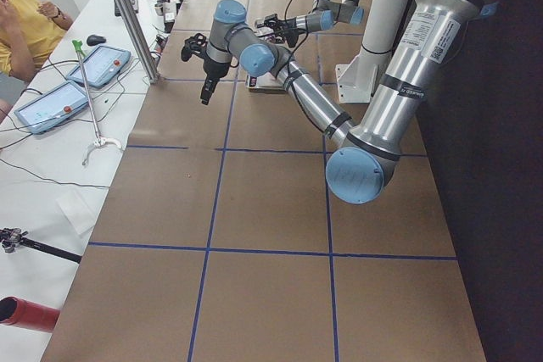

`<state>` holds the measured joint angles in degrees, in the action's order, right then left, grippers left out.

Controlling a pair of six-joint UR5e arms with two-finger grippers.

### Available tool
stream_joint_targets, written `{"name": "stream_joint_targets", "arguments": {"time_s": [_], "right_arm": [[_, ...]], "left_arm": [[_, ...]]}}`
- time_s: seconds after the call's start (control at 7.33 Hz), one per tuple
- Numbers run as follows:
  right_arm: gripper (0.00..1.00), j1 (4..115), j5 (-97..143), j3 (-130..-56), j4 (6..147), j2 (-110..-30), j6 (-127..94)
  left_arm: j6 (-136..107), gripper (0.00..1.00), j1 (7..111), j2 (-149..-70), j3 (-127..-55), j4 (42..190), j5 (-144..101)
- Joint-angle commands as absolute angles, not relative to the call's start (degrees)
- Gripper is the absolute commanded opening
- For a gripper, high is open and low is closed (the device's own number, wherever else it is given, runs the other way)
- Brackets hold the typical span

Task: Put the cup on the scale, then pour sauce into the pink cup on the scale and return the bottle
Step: 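Tilt the bottle spout down into the pink cup with the right gripper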

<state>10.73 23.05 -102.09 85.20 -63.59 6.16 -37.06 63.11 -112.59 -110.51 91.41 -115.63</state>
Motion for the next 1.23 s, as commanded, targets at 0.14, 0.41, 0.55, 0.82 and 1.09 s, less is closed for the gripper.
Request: {"name": "stream_joint_targets", "arguments": {"time_s": [0.14, 0.41, 0.55, 0.82, 1.09], "right_arm": [[0.0, 10.81, 21.1, -101.26, 85.52, -63.37, 9.4], [0.0, 10.81, 19.25, -100.81, 85.52, -63.37, 14.22], [0.0, 10.9, 18.64, -100.81, 85.52, -63.37, 15.89], [0.0, 11.07, 17.41, -100.9, 85.52, -63.28, 21.58], [0.0, 11.07, 15.65, -100.72, 85.52, -63.46, 24.87]], "left_arm": [[-37.09, 0.66, 63.11, -112.59, -110.48, 91.41, -115.75], [-37.18, 0.65, 63.11, -112.59, -110.48, 91.41, -115.75], [-37.09, 0.66, 63.11, -112.59, -110.48, 91.41, -115.75], [-37.18, 0.65, 63.11, -112.59, -110.65, 91.32, -115.75], [-37.18, 0.65, 63.11, -112.59, -110.57, 91.41, -115.84]]}}
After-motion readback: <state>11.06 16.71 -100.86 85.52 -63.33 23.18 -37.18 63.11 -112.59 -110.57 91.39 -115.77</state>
